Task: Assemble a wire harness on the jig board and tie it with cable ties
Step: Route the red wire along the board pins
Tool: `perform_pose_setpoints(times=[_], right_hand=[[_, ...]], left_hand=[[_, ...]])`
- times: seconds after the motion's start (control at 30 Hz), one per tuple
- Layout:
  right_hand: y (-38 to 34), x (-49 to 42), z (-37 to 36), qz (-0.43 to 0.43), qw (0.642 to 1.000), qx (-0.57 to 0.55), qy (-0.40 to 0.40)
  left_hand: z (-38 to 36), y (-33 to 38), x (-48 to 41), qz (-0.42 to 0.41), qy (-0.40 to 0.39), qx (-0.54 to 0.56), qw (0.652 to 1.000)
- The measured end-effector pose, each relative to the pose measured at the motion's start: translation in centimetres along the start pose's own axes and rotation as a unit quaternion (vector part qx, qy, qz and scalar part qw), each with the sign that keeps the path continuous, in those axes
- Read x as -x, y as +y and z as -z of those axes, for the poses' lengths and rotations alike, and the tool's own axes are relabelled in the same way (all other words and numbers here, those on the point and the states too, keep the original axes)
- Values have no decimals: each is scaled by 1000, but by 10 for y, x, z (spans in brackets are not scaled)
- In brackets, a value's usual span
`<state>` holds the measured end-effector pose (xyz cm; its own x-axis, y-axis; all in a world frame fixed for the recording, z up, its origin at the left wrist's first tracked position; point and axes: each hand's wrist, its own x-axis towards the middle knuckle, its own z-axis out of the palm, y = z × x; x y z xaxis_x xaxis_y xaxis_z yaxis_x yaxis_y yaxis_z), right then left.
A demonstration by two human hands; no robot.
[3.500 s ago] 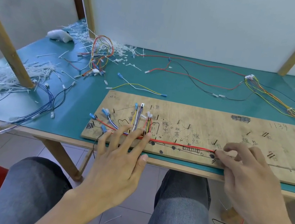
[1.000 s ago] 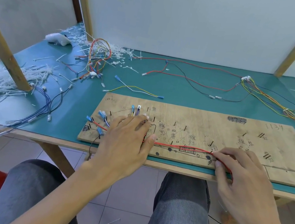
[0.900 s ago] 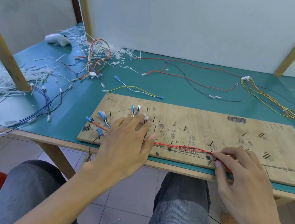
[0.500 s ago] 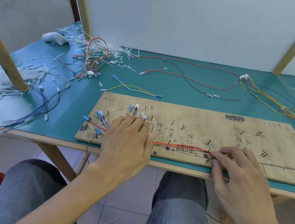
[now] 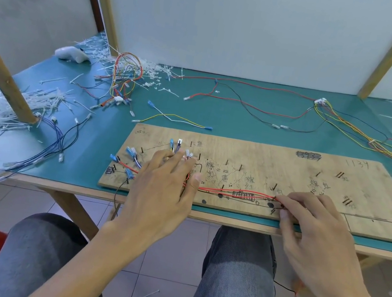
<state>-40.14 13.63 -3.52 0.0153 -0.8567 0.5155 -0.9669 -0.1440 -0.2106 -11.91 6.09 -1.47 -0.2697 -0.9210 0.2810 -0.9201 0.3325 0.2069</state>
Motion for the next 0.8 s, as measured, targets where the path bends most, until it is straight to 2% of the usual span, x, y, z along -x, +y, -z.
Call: perform_pose_setpoints(times=[0.2,0.37,0.5,0.63,0.8], right_hand=[[4,-5,1,-39,997,-62,10],[3,-7,2,-42,997,-66,6],[1,-8,3,-35,998,-60,1],[0,-13,6,-56,996,-71,-21],[-3,-21,10,-130,981,-135,-38]], left_hand=[[4,-5,8,-24,32,30,999],[6,-10,5,-37,46,25,998],[9,-13,-13,-91,14,-12,996],[3,-22,-15,-84,-11,-22,996],[-8,-22,-8,-65,-9,-1,998]])
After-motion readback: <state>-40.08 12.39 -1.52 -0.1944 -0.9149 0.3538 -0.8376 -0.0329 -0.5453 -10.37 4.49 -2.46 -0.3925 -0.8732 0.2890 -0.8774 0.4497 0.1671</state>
